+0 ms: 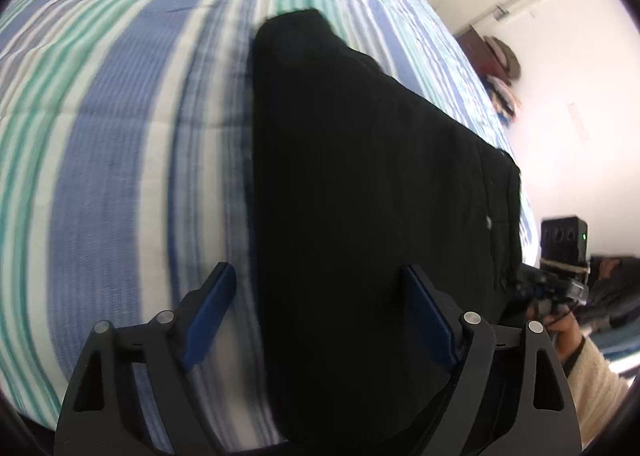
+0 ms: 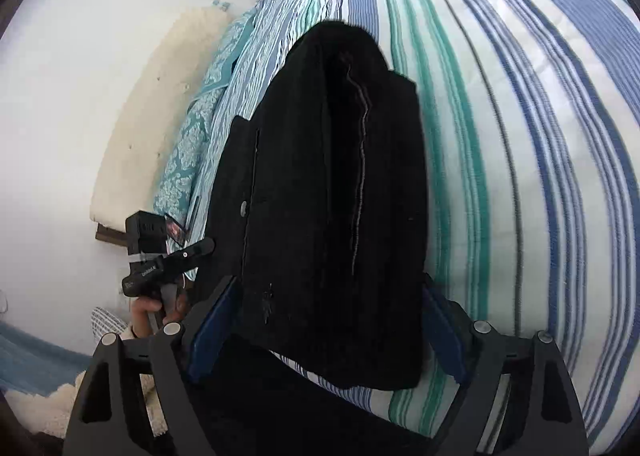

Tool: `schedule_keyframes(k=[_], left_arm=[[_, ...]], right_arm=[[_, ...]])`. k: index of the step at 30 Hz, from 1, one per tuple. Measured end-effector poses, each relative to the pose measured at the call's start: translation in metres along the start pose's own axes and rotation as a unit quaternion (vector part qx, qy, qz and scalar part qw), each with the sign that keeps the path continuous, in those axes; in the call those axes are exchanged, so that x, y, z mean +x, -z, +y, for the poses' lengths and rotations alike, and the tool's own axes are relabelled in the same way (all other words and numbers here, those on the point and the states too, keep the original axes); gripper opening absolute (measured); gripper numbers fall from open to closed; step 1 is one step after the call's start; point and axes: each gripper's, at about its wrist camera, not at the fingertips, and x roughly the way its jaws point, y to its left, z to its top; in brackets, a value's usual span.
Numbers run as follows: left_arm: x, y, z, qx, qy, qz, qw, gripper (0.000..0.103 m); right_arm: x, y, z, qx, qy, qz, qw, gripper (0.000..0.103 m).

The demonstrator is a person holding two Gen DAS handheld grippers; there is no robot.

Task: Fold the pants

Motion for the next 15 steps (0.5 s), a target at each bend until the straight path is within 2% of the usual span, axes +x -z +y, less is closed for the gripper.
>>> schedule_keyframes(k=[1,2,3,5,8,10,15], left_arm=[[0.001,0.000,-0.008,0.018,-0.004,0.003,0.9998,0.060],[0.001,0.001,-0.015,0.032,-0.020,0.000,0.9993,0.049],[-0.002,0.002,-0.023,0.049,-0.037,-0.007,0.9981,0.043],[-0.009,0.004,-0.036,0.067,-0.052,-0.022,0.9962,0.030],[-0.027,0.000,-0.050,0.070,-0.048,-0.048,0.9952,0.026],[-0.041,-0.006,-0.060,0.074,-0.039,-0.068,0.9941,0.026],[-0.068,-0.029,-0.074,0.100,-0.054,-0.128,0.9852,0.026]], right_arm=[[0.005,0.000,0.005,-0.018,0.012,0.006,1.000,0.081],[0.007,0.001,0.009,-0.030,0.021,0.009,0.999,0.065],[0.009,0.001,0.011,-0.041,0.031,0.012,0.999,0.054],[0.005,0.001,0.010,-0.037,0.019,0.001,0.999,0.045],[0.005,0.003,0.023,-0.063,0.030,-0.013,0.997,0.041],[-0.004,0.006,0.031,-0.070,0.014,-0.032,0.997,0.039],[-0.013,-0.011,0.066,-0.102,-0.005,-0.075,0.992,0.038]])
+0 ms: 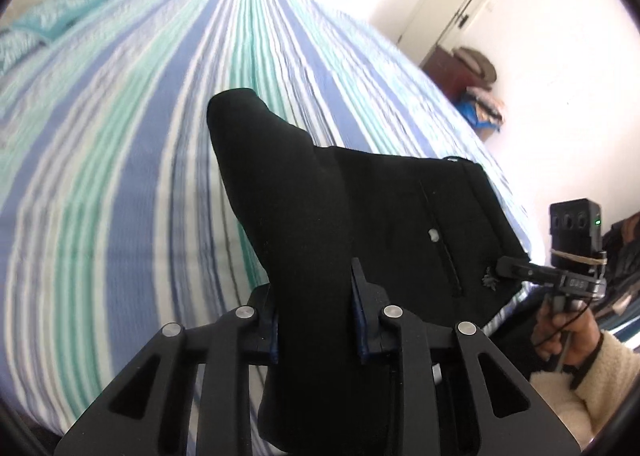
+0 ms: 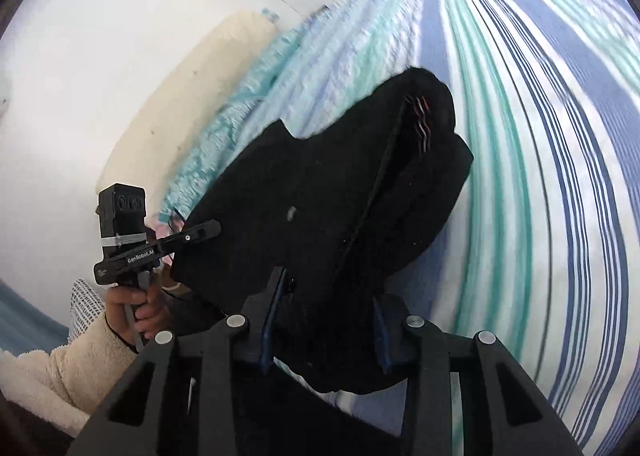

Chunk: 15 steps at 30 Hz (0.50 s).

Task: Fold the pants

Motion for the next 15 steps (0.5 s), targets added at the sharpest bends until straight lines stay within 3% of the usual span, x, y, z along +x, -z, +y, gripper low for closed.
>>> schedule_keyframes(k=[3,4,5,6,8,9,10,11,12,13,14,15], left_arm=[[0.003,-0.015,0.012,-0.006,-0.017,-0.019,0.9997,0.029],[0.010,-0.016,0.016,-0.003,-0.032,-0.013,0.9994,0.037],[0.021,-0.015,0.021,-0.003,-0.056,-0.001,0.9984,0.054],[0.032,-0.011,0.028,-0.003,-0.098,0.018,0.9950,0.060],[0.041,0.002,0.037,0.006,-0.179,0.044,0.9828,0.061],[0.038,0.011,0.039,0.009,-0.204,0.046,0.9778,0.062],[0.033,0.016,0.035,0.007,-0.207,0.037,0.9776,0.066],[0.024,0.023,0.032,0.008,-0.213,0.032,0.9766,0.070],[0.015,0.027,0.025,0.015,-0.227,0.029,0.9735,0.071],[0.004,0.031,0.011,0.031,-0.246,0.019,0.9686,0.071],[-0.007,0.034,-0.001,0.044,-0.254,0.007,0.9662,0.071],[-0.018,0.037,-0.009,0.054,-0.261,-0.004,0.9638,0.072]], right_arm=[[0.008,-0.025,0.016,-0.021,-0.001,-0.025,0.999,0.038],[0.012,-0.031,0.018,-0.023,0.000,-0.028,0.999,0.038],[0.018,-0.038,0.017,-0.020,0.005,-0.030,0.999,0.040],[0.025,-0.039,0.014,-0.015,0.021,-0.028,0.999,0.042],[0.042,-0.035,0.003,0.002,0.078,-0.010,0.997,0.061],[0.046,-0.029,-0.003,0.012,0.104,-0.001,0.994,0.062],[0.046,-0.020,-0.009,0.021,0.131,0.004,0.991,0.063],[0.040,-0.012,-0.012,0.025,0.143,0.000,0.989,0.070],[0.031,-0.002,-0.011,0.028,0.156,-0.007,0.987,0.078],[0.019,0.006,-0.009,0.028,0.174,-0.010,0.984,0.096],[0.006,0.015,-0.001,0.019,0.195,-0.017,0.980,0.103],[-0.008,0.019,0.009,0.004,0.210,-0.027,0.977,0.103]])
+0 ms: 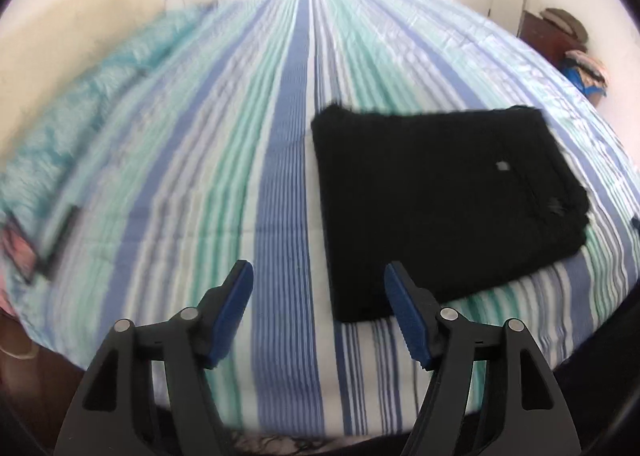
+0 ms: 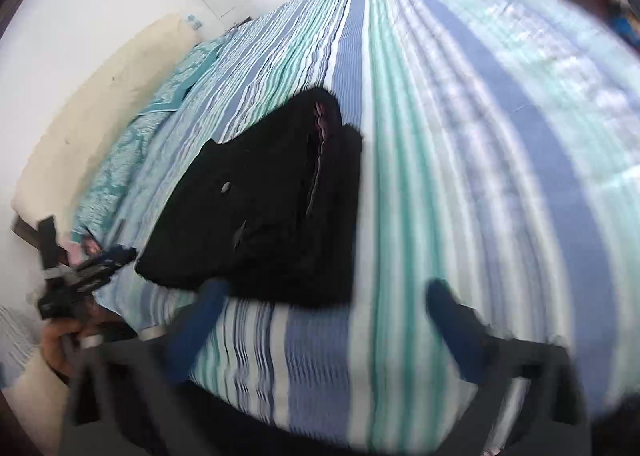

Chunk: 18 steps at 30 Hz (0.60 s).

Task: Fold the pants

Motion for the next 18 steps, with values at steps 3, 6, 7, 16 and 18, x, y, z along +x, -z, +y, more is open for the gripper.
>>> schedule_keyframes(k=[3,6,7,16,18], left_arm=[[-0.045,-0.004,-0.022,0.004,-0.053,-0.040,0.9978,0.078],[-0.073,-0.007,-0.032,-0.019,-0.099,-0.030,0.9944,0.078],[-0.080,-0.006,-0.030,-0.027,-0.093,-0.028,0.9949,0.078],[-0.135,-0.006,-0.026,-0.086,-0.059,-0.022,0.9944,0.078],[-0.142,0.000,-0.030,-0.081,-0.061,-0.025,0.9946,0.078]], right_arm=[[-0.052,0.002,0.015,-0.048,0.062,-0.043,0.996,0.103],[-0.082,0.010,0.045,-0.084,0.116,-0.070,0.987,0.103],[-0.088,0.008,0.054,-0.089,0.123,-0.074,0.986,0.103],[-0.134,0.015,0.113,-0.111,0.153,-0.065,0.980,0.103],[-0.137,0.023,0.122,-0.111,0.155,-0.070,0.979,0.103]])
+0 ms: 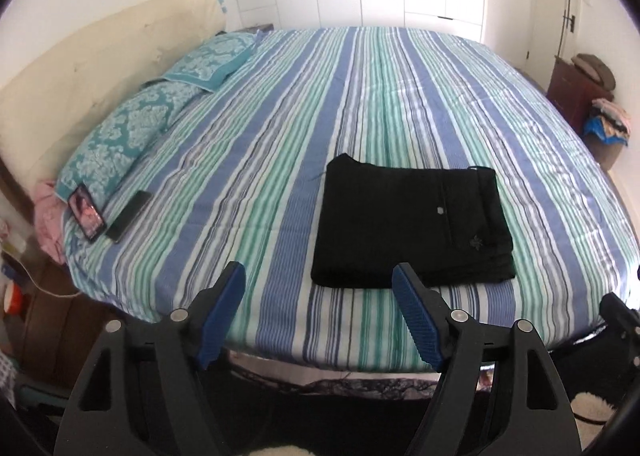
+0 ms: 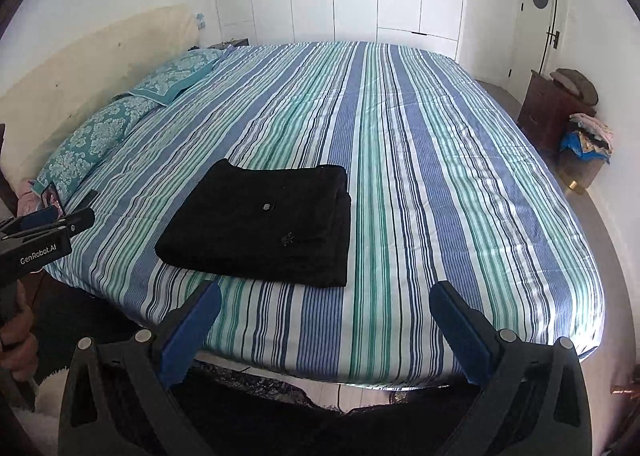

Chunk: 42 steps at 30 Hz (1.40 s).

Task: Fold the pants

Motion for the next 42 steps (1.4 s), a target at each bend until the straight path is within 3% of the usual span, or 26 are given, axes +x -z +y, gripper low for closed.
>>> schedule_keyframes(k=[9,21,24,33,42], left_arm=[[-0.014,0.011,-0.006,0.010,0.035,0.009,0.9993,0.078],[-0.012,0.015,-0.006,0.009,0.030,0.021,0.9993,0.078],[-0.011,0.016,-0.008,0.015,0.027,0.023,0.9993,0.084],[-0.010,0.018,-0.008,0.012,0.021,0.031,0.9992,0.084],[-0.018,0.018,-0.006,0.017,0.023,-0.004,0.9996,0.089]], right_arm=[[-0.020,0.008,0.028,-0.033,0.010,-0.026,0.999,0.103],[-0.027,0.005,0.041,-0.053,0.014,-0.036,0.998,0.103],[-0.024,0.006,0.040,-0.053,0.013,-0.034,0.998,0.103],[-0.016,0.010,0.043,-0.056,0.011,-0.021,0.998,0.103],[-0.019,0.009,0.044,-0.055,0.011,-0.027,0.998,0.103]])
